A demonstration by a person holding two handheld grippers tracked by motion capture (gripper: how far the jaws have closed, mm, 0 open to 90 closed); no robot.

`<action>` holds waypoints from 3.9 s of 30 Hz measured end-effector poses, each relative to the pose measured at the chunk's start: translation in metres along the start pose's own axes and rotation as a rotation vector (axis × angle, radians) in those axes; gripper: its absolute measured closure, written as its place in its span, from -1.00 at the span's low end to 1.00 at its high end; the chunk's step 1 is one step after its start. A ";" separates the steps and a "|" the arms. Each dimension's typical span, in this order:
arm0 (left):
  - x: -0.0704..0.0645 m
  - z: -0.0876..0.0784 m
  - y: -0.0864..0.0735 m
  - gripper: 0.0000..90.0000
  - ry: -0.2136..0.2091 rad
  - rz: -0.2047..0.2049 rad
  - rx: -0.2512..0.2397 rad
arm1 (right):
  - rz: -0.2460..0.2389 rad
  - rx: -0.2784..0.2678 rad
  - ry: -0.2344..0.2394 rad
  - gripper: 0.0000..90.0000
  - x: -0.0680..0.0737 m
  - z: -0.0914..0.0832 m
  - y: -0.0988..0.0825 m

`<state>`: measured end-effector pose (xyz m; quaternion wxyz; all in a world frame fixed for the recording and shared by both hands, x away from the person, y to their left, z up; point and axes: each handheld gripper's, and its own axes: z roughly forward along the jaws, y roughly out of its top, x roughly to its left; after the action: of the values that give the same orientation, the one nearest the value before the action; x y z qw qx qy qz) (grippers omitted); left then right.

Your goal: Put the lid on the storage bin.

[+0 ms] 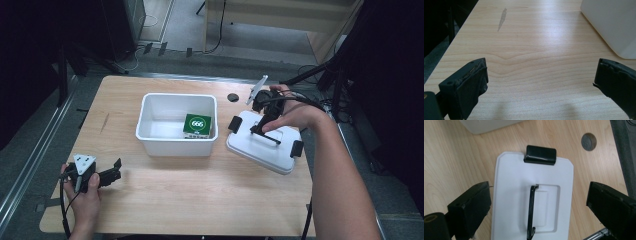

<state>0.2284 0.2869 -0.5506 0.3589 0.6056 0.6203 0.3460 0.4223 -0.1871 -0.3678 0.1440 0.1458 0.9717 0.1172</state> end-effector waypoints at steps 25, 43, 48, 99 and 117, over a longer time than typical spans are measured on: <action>0.000 0.000 0.000 -1.00 0.000 0.002 -0.001 | 0.069 0.055 0.029 -0.21 0.002 0.044 -0.047; 0.000 0.000 0.000 -1.00 -0.002 0.003 0.002 | 0.132 0.088 0.050 0.38 -0.002 0.073 -0.071; 0.000 0.000 0.000 -1.00 -0.003 0.003 0.002 | 0.135 0.082 0.038 0.55 -0.002 0.076 -0.072; -0.001 0.000 0.000 -1.00 -0.001 0.002 0.002 | -0.024 0.017 -0.040 0.89 -0.021 -0.034 -0.048; 0.000 0.000 0.000 -1.00 -0.004 -0.001 0.002 | -0.110 -0.023 -0.018 0.89 -0.017 -0.060 -0.001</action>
<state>0.2288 0.2871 -0.5507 0.3597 0.6063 0.6202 0.3441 0.4193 -0.2045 -0.3082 0.1608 0.0915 0.9755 0.1191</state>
